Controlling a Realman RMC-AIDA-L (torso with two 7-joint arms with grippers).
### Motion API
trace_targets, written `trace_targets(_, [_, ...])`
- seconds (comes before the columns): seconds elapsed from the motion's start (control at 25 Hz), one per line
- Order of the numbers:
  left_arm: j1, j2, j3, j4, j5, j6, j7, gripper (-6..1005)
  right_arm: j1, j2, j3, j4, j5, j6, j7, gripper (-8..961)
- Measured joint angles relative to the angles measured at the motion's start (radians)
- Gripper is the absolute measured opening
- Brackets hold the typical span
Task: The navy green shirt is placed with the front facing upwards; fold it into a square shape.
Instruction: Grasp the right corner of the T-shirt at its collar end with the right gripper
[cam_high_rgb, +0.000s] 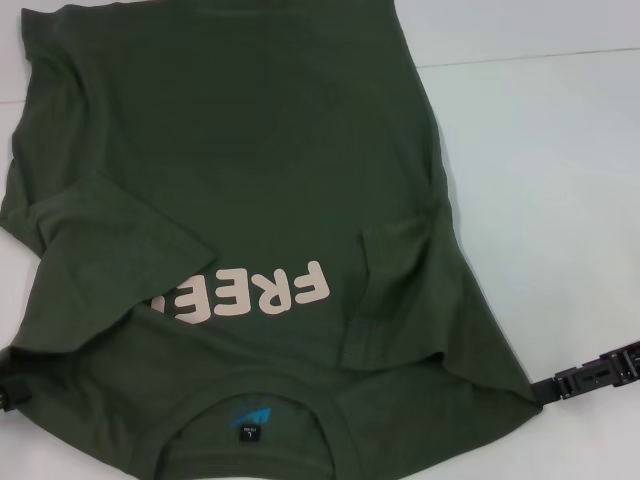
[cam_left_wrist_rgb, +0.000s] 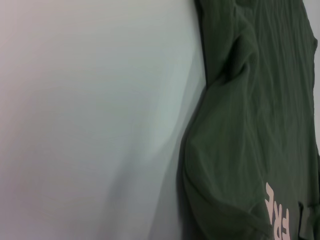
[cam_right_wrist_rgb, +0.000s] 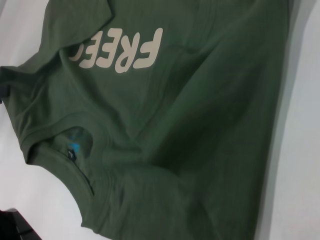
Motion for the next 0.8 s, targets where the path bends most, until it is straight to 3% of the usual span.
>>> trace_targets(0.44, [0.0, 0.0, 0.0, 0.004, 0.0, 0.001, 0.0, 24, -0.004, 0.004, 0.003, 0.047, 0.028, 0.036, -0.015, 856])
trace_targets(0.8, [0.0, 0.0, 0.0, 0.004, 0.0, 0.001, 0.0, 24, 0.002, -0.005, 0.003, 0.098, 0.031, 0.059, 0.013, 857])
